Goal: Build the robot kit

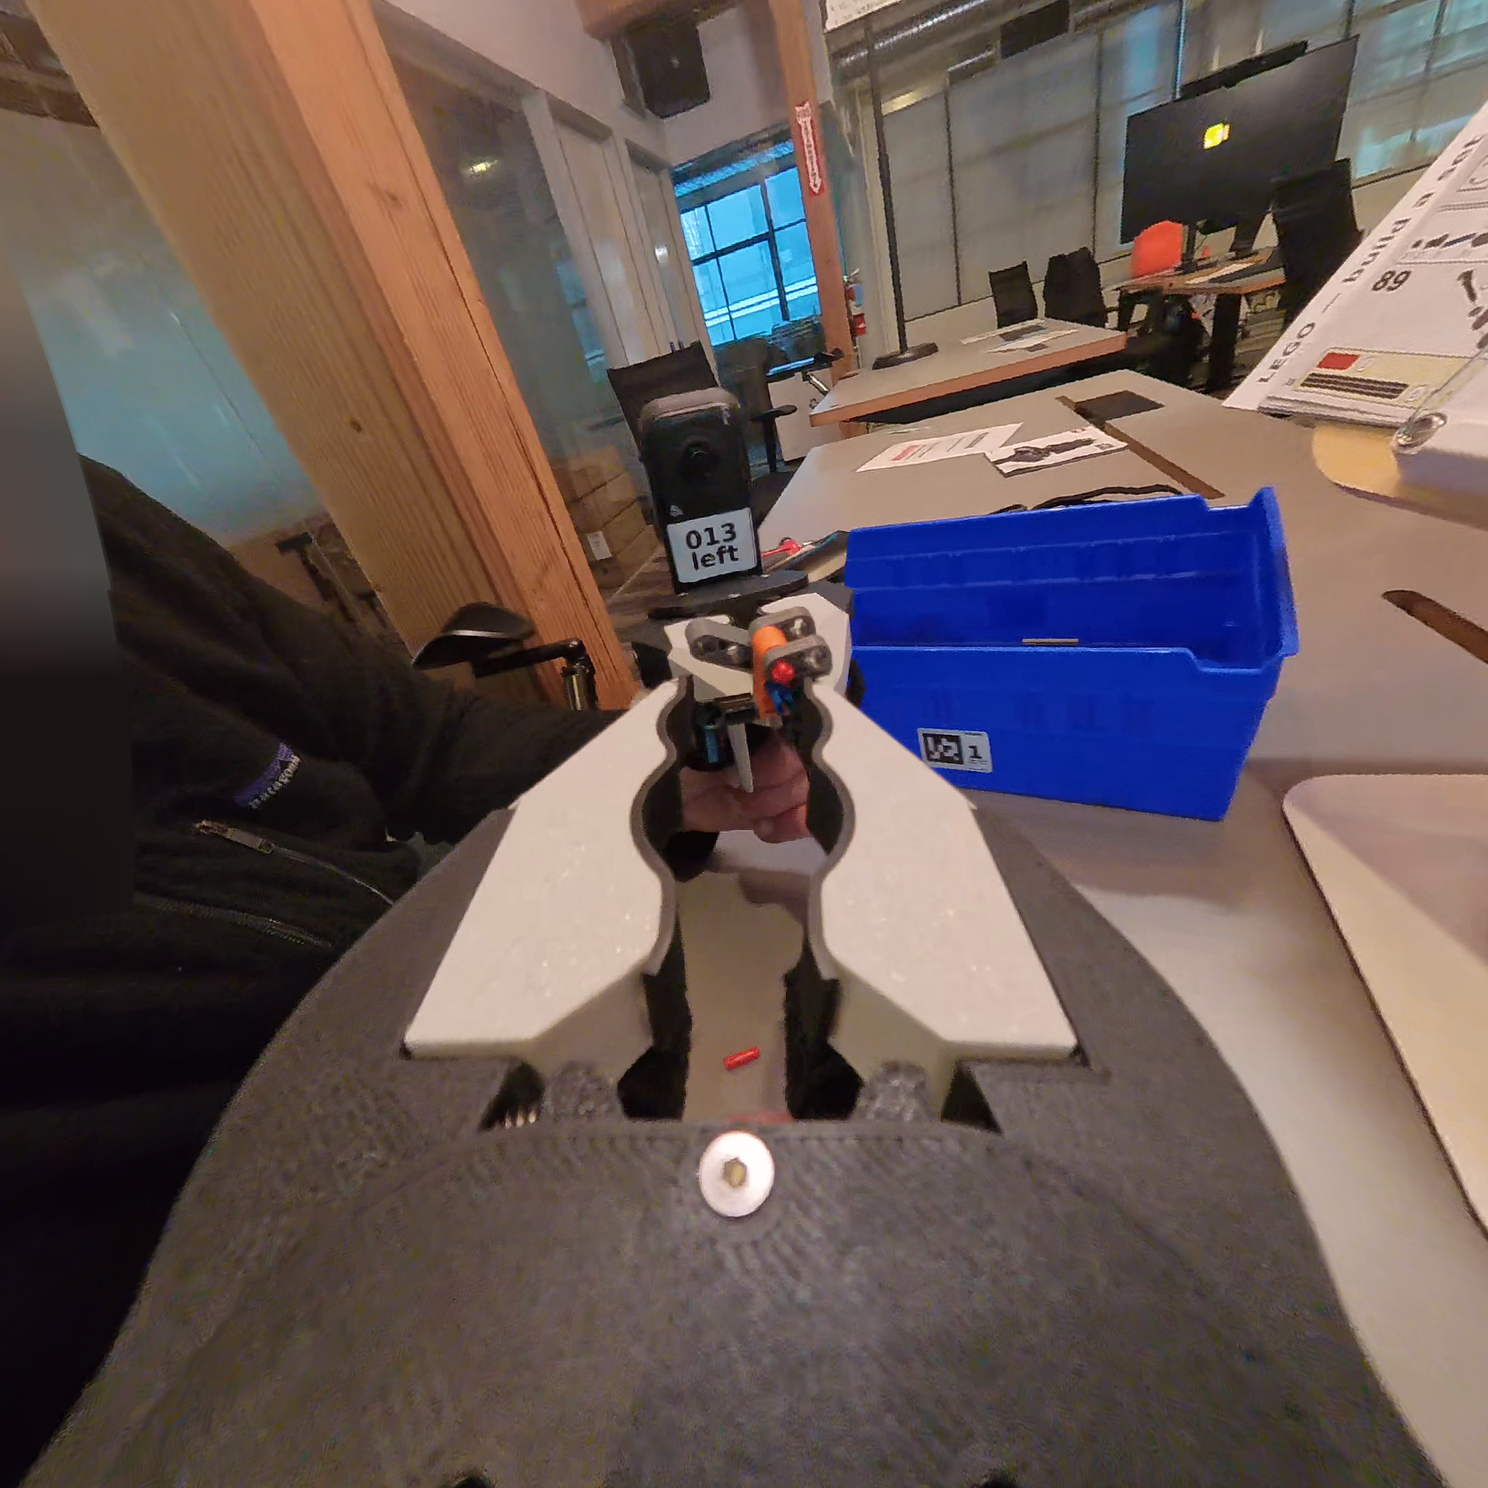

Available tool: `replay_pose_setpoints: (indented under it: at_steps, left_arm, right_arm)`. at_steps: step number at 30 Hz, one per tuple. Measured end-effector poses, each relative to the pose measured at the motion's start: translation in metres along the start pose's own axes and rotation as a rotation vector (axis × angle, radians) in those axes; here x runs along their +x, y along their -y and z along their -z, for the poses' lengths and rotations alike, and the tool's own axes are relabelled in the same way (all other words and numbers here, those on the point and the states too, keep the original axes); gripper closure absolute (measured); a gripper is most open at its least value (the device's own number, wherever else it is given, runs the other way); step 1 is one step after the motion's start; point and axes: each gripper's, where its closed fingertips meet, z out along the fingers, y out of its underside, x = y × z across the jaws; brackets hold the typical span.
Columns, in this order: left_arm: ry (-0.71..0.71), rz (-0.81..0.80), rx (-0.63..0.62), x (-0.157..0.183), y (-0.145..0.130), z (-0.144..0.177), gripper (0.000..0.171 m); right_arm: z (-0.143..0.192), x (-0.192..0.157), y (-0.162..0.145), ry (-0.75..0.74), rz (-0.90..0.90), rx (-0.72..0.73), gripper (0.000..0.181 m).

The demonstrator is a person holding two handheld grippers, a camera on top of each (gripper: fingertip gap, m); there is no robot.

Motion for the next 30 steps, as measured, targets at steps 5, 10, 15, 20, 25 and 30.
replay_pose_setpoints:
  at_steps: [5,10,15,20,25,30]
  left_arm:
    - [-0.03,0.081,0.023,-0.001,0.0,-0.001,0.165]
    - [-0.05,0.143,0.026,-0.002,-0.001,0.0,0.164]
    - [-0.068,0.194,0.04,-0.004,-0.002,0.001,0.163]
    - [0.021,0.096,-0.002,-0.015,-0.007,0.0,0.159]
    - [0.114,-0.202,-0.062,-0.011,0.001,0.005,0.157]
    - [0.197,-0.525,-0.176,-0.004,-0.004,0.002,0.158]
  right_arm:
    - [-0.001,-0.001,-0.001,-0.057,0.128,-0.034,0.158]
    - [-0.002,0.0,-0.004,-0.138,0.289,-0.095,0.158]
    - [-0.004,0.001,-0.004,-0.175,0.321,-0.113,0.157]
    - [-0.002,0.008,-0.005,-0.13,0.143,-0.074,0.159]
    - [0.004,0.008,-0.005,-0.084,0.018,-0.089,0.159]
    - [0.002,0.007,-0.019,-0.044,-0.099,-0.162,0.159]
